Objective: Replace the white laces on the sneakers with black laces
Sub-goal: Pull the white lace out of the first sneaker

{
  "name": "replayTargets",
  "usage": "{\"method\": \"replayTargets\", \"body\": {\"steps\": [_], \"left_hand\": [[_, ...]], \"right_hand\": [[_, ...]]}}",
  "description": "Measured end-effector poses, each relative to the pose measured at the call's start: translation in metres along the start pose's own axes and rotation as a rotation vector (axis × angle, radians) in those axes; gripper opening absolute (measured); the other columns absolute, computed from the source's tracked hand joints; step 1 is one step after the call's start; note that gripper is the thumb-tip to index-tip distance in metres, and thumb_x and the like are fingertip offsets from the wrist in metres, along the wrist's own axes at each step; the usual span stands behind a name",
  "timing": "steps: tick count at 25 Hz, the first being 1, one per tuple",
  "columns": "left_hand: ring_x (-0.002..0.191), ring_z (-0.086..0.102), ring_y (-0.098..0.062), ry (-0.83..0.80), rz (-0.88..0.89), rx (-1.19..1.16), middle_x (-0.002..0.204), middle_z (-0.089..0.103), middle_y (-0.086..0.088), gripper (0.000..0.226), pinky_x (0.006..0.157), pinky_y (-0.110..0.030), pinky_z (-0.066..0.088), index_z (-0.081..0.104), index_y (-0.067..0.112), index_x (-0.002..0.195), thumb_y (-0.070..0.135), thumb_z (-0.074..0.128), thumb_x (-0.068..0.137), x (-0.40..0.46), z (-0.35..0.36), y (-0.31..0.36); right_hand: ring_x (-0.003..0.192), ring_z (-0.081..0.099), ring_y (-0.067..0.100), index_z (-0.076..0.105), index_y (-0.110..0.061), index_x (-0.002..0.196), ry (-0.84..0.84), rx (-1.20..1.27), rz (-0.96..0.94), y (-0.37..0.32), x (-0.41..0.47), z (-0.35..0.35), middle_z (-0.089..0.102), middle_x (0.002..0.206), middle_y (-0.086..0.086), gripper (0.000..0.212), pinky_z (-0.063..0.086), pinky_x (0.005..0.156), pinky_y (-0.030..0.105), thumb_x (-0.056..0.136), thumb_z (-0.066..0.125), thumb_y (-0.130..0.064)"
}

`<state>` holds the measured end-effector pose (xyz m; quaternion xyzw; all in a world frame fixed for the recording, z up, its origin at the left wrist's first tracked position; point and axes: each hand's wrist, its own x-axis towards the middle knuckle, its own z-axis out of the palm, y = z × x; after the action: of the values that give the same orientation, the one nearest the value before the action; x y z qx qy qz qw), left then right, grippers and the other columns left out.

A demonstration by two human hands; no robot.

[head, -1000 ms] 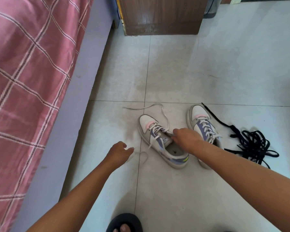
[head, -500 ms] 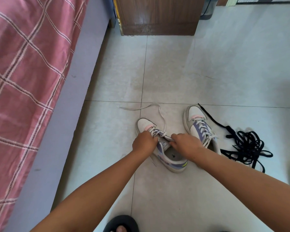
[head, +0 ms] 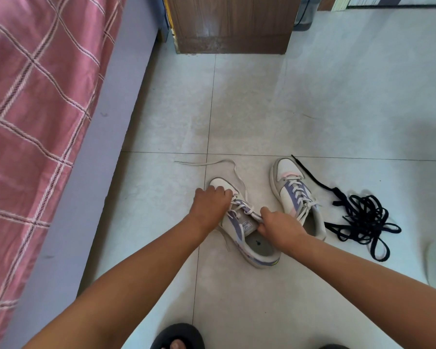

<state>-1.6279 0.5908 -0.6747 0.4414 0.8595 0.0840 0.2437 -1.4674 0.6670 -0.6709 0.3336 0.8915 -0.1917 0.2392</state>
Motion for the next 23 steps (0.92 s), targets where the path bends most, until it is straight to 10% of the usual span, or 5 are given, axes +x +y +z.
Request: {"method": "replayTargets", "body": {"steps": [10,15,17,20,23], "left_hand": [[0.099,0.062,-0.030,0.021,-0.535,0.196,0.108,0.064,-0.013,0.026,0.073,-0.029,0.043,0.060,0.005,0.106,0.027,0.053,0.094,0.013,-0.055,-0.097],[0.049,0.048,-0.017,0.106,-0.919,-1.313,0.065,0.046,-0.007,0.023,0.058,-0.025,0.056,0.058,0.011,0.089,0.006,0.038,0.099,0.014,-0.041,-0.091],[0.044,0.045,-0.017,0.006,-0.861,-1.060,0.061,0.051,-0.004,0.031,0.041,-0.018,0.040,0.058,0.014,0.101,0.017,0.027,0.103,0.016,-0.033,-0.089],[0.096,0.061,-0.032,-0.054,-0.525,0.056,0.107,0.066,-0.011,0.035,0.076,-0.033,0.045,0.045,0.008,0.124,0.026,0.024,0.103,0.005,-0.029,-0.098],[0.115,0.053,-0.034,-0.231,-0.283,0.143,0.129,0.053,-0.018,0.041,0.092,-0.037,0.043,0.037,0.007,0.129,0.033,0.042,0.098,-0.008,-0.017,-0.091]], "right_hand": [[0.085,0.055,0.029,0.031,-0.012,0.092,-0.089,0.033,0.094,0.024,-0.009,0.002,0.053,0.092,0.013,0.010,0.034,0.064,0.031,0.095,0.040,-0.016],[0.086,0.055,0.030,0.035,-0.013,0.097,-0.105,0.002,0.058,0.021,-0.011,0.002,0.058,0.099,0.013,0.006,0.035,0.064,0.030,0.095,0.040,-0.017],[0.081,0.051,0.028,0.035,-0.012,0.098,-0.105,0.000,0.066,0.023,-0.010,0.001,0.060,0.105,0.014,0.006,0.035,0.064,0.031,0.096,0.039,-0.017],[0.081,0.050,0.027,0.043,-0.006,0.110,-0.091,0.003,0.087,0.025,-0.010,0.000,0.056,0.097,0.013,0.018,0.035,0.065,0.031,0.096,0.038,-0.017],[0.091,0.057,0.031,0.043,-0.006,0.113,-0.080,-0.002,0.093,0.025,-0.010,0.003,0.059,0.101,0.013,0.021,0.034,0.065,0.032,0.096,0.038,-0.018]]}}
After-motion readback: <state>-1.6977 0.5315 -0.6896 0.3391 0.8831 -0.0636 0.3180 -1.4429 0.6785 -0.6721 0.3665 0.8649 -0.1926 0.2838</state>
